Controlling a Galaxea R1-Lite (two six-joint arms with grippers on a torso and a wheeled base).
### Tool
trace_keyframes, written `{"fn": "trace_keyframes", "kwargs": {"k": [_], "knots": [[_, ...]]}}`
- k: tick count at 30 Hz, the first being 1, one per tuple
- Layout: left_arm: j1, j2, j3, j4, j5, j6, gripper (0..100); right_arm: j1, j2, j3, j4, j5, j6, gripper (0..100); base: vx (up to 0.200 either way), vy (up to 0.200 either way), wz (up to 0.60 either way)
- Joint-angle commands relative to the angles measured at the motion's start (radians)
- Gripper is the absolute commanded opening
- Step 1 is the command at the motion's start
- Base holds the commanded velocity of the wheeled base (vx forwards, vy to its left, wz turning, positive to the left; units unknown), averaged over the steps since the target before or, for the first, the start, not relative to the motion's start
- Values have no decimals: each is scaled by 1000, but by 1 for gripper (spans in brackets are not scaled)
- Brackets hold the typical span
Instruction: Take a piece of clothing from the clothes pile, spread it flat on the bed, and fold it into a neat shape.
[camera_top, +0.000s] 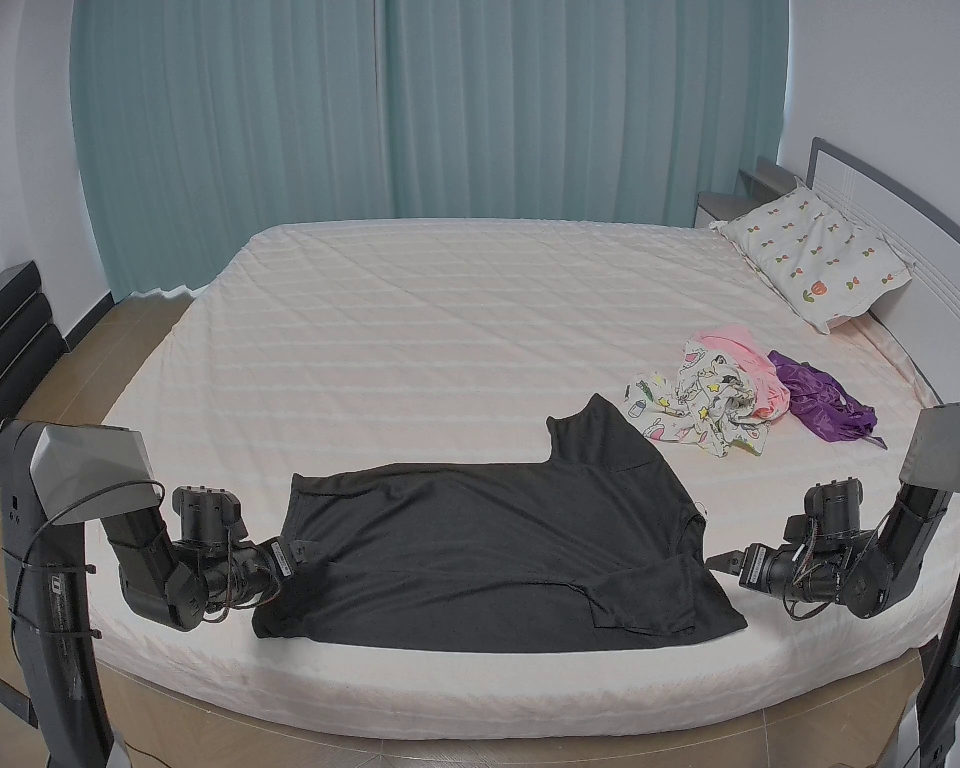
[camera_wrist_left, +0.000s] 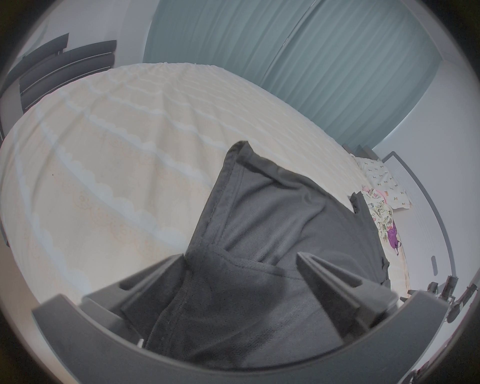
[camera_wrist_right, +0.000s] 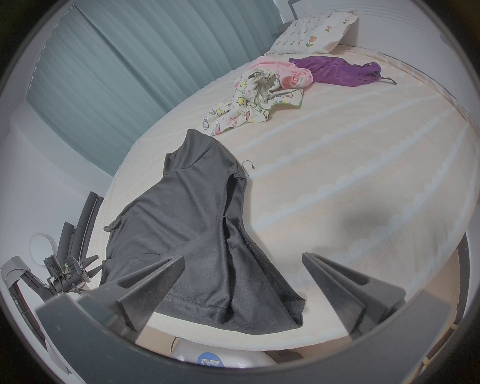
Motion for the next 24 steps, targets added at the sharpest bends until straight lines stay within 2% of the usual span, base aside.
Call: {"fn": "trace_keyframes", "kwargs": {"k": [1, 3, 7, 9, 17, 24], "knots": [[-2, 34, -8, 0, 15, 9, 0, 3, 17, -7, -13, 0, 3, 100, 0, 0, 0], [-1, 39, -8, 0, 38, 9, 0, 4, 19, -12, -45, 8, 4, 100, 0, 0, 0], [-1, 51, -20, 0, 59, 3, 0, 19, 62, -41, -137, 75, 13, 100, 0, 0, 0], [-1, 50, -18, 0, 71, 2, 0, 38, 93, -66, -135, 85, 12, 100, 0, 0, 0], [-2, 43, -15, -6, 113, -44, 0, 96, 235, -210, -143, 92, 1, 100, 0, 0, 0], [-4, 48, -15, -6, 114, -47, 0, 101, 284, -271, -138, 92, -13, 100, 0, 0, 0]]}}
